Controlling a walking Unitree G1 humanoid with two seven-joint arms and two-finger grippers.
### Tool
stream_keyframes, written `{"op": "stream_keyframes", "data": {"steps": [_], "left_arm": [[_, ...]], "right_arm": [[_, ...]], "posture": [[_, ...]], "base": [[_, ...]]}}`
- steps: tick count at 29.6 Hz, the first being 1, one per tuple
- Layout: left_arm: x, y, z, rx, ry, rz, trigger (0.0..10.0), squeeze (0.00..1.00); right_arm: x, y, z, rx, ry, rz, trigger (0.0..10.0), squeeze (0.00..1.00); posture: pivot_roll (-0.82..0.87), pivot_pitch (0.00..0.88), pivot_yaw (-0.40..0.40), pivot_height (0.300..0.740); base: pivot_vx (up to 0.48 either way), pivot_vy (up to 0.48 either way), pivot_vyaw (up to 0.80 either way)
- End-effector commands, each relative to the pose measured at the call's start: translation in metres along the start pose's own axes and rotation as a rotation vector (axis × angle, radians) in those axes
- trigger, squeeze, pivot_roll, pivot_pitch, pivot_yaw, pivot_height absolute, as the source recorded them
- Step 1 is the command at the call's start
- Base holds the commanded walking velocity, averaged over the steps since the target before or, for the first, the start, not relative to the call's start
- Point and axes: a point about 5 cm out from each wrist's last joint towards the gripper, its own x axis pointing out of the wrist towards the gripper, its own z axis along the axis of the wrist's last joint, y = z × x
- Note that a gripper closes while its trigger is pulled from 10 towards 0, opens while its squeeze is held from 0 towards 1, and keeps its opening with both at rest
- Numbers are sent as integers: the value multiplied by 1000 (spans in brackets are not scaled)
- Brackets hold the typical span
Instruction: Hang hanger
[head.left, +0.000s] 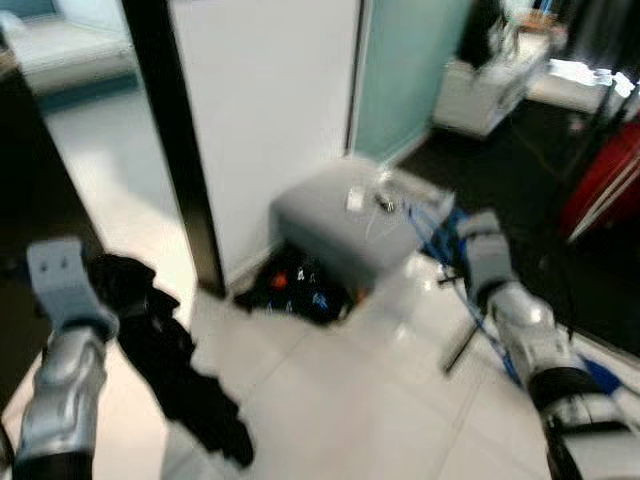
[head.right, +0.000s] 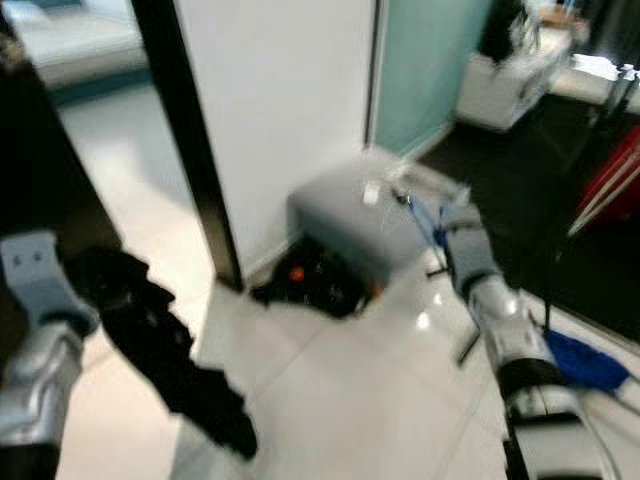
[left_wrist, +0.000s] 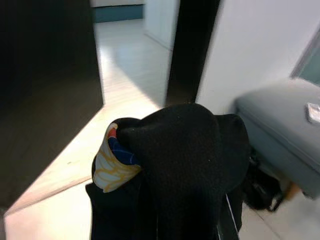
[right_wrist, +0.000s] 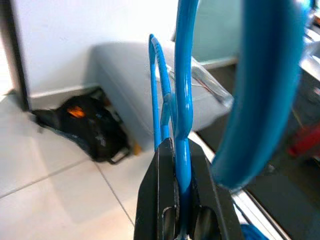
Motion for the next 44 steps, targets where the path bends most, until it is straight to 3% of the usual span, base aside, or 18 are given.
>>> {"op": "stream_keyframes", "data": {"steps": [1, 3, 13, 20, 23, 25, 26, 27, 28, 31, 33, 34, 35, 37, 38, 41, 44], "left_arm": [[4, -3, 2, -20, -5, -16, 10000, 0], [8, -13, 3, 16, -7, -57, 10000, 0], [12, -21, 4, 69, -10, -93, 10000, 0], [-2, -17, 1, 59, 6, -112, 10000, 0], [-19, -16, -4, 6, 46, -142, 10000, 0], [-42, -23, -9, 2, 75, -216, 10000, 0], [-42, -23, -9, 2, 75, -216, 10000, 0], [-56, -28, -13, -31, 96, -251, 10000, 0], [-56, -28, -13, -31, 96, -251, 10000, 0], [-69, -28, -20, -148, 159, -227, 10000, 0], [-69, -28, -20, -148, 159, -227, 10000, 0], [-80, -33, -21, -138, 171, -253, 10000, 0], [-80, -33, -21, -138, 171, -253, 10000, 0], [-95, -44, -18, -106, 158, -318, 10000, 0], [-95, -44, -18, -106, 158, -318, 10000, 0], [-77, -44, -11, -160, 103, -321, 10000, 0], [-73, -46, -10, -172, 102, -338, 10000, 0]], "right_arm": [[-2, -1, -5, 8, 10, -3, 10000, 0], [-2, -1, -6, 7, 5, -4, 10000, 0], [-2, -2, -7, 10, 4, 1, 10000, 0], [-8, 6, -10, -16, -8, 69, 10000, 0], [-18, 8, -15, 44, -13, 97, 10000, 0], [-33, 16, -19, 89, -30, 148, 10000, 0], [-33, 16, -19, 89, -30, 148, 10000, 0], [-49, 30, -18, 141, -52, 204, 10000, 0], [-49, 30, -18, 141, -52, 204, 10000, 0], [-71, 57, -13, 217, -85, 299, 10000, 0], [-71, 57, -13, 217, -85, 299, 10000, 0], [-81, 65, -12, 232, -97, 319, 10000, 0], [-81, 65, -12, 232, -97, 319, 10000, 0], [-85, 66, -8, 239, -123, 301, 10000, 0], [-85, 66, -8, 239, -123, 301, 10000, 0], [-77, 61, -4, 289, -126, 290, 10000, 0], [-76, 63, -2, 293, -125, 315, 10000, 0]], "posture": [[-26, 59, -9, 740], [-28, 65, -3, 740], [-26, 69, -4, 740], [-22, 67, -9, 740], [-16, 75, -18, 740], [-6, 84, -25, 740], [-6, 84, -25, 740], [-8, 89, -23, 740], [-8, 89, -23, 740], [-28, 90, -14, 740], [-28, 90, -14, 740], [-28, 97, -15, 740], [-28, 97, -15, 740], [-20, 110, -16, 740], [-20, 110, -16, 740], [-7, 116, -25, 740], [-5, 112, -31, 740]], "base": [[0, 0, 731], [0, 0, 734], [0, 0, 731], [0, 0, 728], [0, 0, 731], [0, 0, 731], [0, 0, 731], [0, 0, 731], [0, 0, 731], [0, 0, 731], [0, 0, 731], [0, 0, 731], [0, 0, 731], [0, 0, 731], [0, 0, 731], [0, 0, 712], [0, 0, 698]]}}
